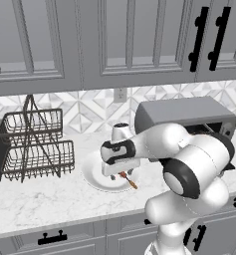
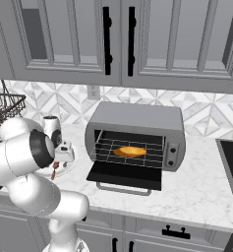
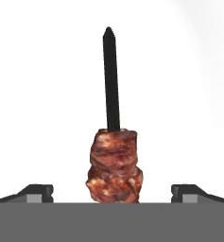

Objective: Pick up the kebab skewer and baguette bread, and place them inside the toaster oven. Close the toaster oven door and start by setting the timer.

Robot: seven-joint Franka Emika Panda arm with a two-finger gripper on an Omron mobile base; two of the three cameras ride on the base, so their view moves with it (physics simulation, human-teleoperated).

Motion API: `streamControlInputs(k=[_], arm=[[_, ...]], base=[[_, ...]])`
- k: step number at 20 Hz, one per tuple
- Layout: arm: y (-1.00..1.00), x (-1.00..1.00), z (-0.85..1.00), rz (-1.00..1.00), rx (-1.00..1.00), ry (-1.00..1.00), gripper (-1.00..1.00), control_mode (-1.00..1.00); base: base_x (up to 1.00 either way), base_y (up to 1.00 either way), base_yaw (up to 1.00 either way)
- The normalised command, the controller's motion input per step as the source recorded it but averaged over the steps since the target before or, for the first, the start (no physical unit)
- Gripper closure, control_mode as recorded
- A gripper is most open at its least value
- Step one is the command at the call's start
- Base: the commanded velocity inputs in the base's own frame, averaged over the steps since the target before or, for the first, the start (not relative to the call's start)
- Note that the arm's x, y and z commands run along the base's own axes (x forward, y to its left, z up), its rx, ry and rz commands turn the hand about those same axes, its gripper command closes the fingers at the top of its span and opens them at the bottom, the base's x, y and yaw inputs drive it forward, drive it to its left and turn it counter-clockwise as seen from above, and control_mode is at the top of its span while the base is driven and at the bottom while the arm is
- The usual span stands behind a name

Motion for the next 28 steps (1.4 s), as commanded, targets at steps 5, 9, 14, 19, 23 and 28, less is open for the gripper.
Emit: streamControlInputs(k=[5, 9, 14, 19, 23, 28], arm=[[0.0, 0.0, 0.0, 0.0, 0.0, 0.0, 1.0, -1.0], [0.0, -0.16, -0.01, 0.0, 0.0, -0.01, 1.0, -1.0], [0.01, -0.33, 0.59, -0.03, 0.0, -0.01, 1.0, -1.0], [-0.03, -0.4, 1.0, -0.05, 0.03, -0.04, 1.0, -1.0], [-0.33, -0.23, 1.0, -0.1, 0.05, 0.0, 1.0, -1.0], [-0.37, -0.34, 0.89, -0.09, 0.0, -0.03, 1.0, -1.0]], base=[[0.0, 0.0, 0.0], [0.0, 0.0, 0.0], [0.0, 0.0, 0.0], [0.0, 0.0, 0.0], [0.0, 0.0, 0.0], [0.0, 0.0, 0.0]])
